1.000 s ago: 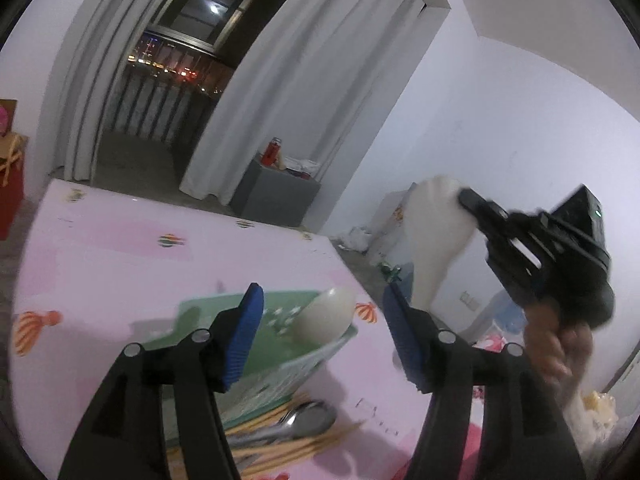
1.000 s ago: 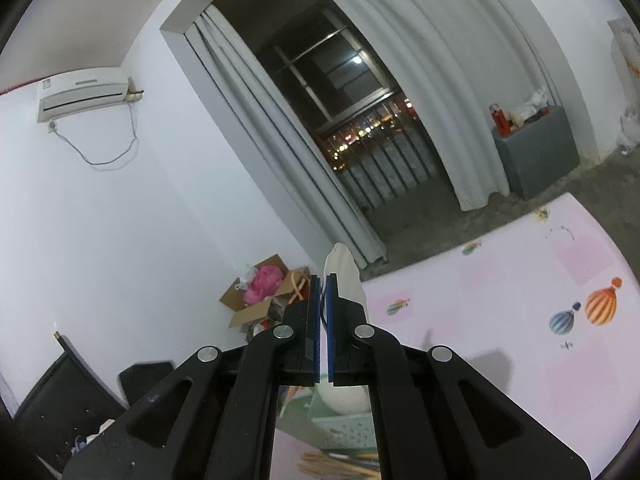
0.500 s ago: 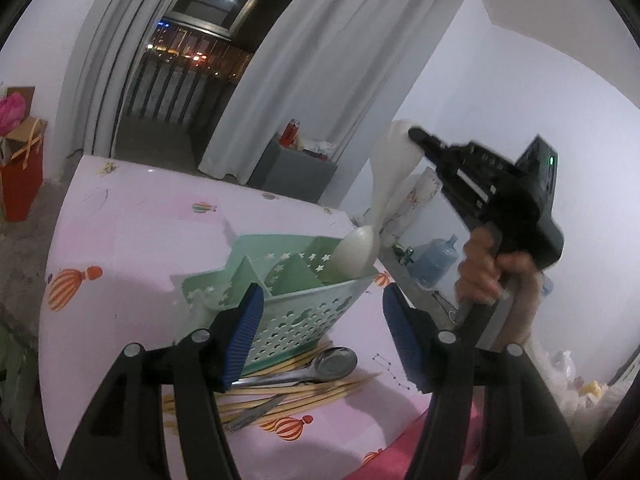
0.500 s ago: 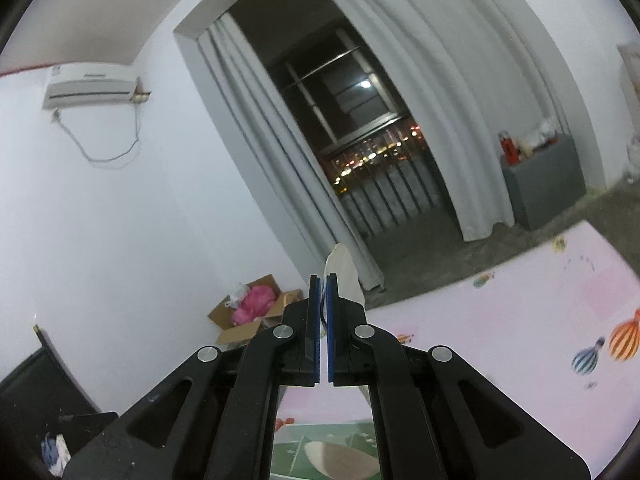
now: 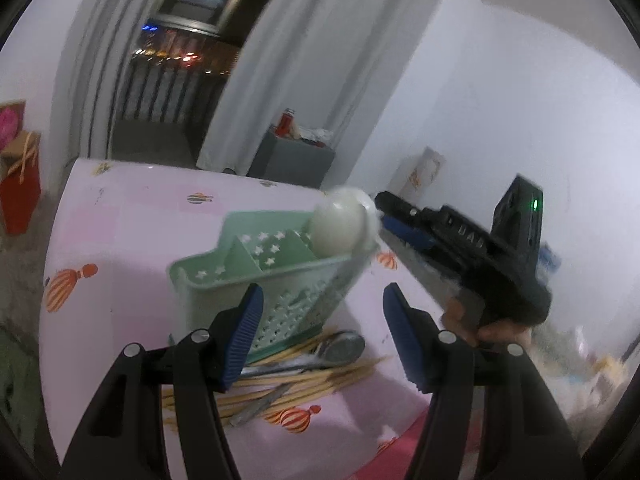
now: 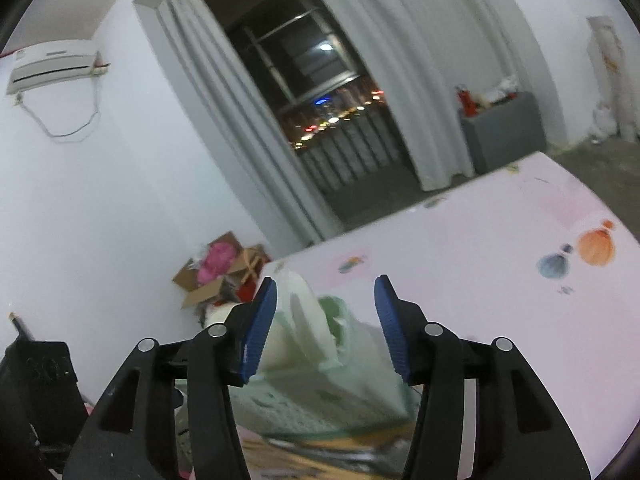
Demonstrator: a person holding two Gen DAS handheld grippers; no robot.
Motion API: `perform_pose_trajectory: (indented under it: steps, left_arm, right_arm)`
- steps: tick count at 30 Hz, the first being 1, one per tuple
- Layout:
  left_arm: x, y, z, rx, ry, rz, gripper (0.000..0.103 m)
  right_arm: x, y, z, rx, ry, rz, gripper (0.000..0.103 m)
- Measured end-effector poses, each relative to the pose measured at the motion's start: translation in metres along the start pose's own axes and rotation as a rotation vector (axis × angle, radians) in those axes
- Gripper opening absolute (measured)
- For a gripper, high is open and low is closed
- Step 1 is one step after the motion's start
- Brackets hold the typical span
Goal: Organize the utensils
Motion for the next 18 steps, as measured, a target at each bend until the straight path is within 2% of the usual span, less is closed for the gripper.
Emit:
perform_pose_trajectory:
  steps: [3, 8, 12, 15, 16, 18]
  left_arm:
    - [0.011, 0.017, 0.021, 0.109, -0.055, 0.004, 0.06]
    - [0.054, 0.03, 0.063, 0.224, -0.2, -0.029, 0.06]
    - [0.086, 0.044, 0.078, 0.349, -0.227, -0.061, 0.058]
    - [0.109, 0.056, 0.082, 0.47, -0.198, -0.11, 0.055]
    - [0.119, 0.06, 0.086, 0.512, -0.209, -0.13, 0.052]
    - [0.138, 0.059, 0.09, 0.536, -0.244, -0.141, 0.049]
  right_arm:
    - [-0.018, 0.029, 0.004, 0.111, -0.021, 0.062, 0.054]
    - [-0.023, 0.083, 0.032, 0.367, -0.116, 0.083, 0.053]
    - [-0.018, 0.101, 0.054, 0.41, -0.175, 0.133, 0.049]
    - [-0.015, 0.1, 0.062, 0.411, -0.191, 0.121, 0.048]
    - [-0.016, 0.099, 0.064, 0.409, -0.195, 0.113, 0.048]
    - [-0.016, 0.099, 0.066, 0.405, -0.197, 0.107, 0.048]
Point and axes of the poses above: each gripper's, at about its wrist camera, not at the fingertips, and x roughly the way its jaws point, y to its right, z to its underside, the point moved 8 cm from there along x, roughly the way its jaws point, and after that the axes turned 6 degrees about -x, right-handed, at the moved point
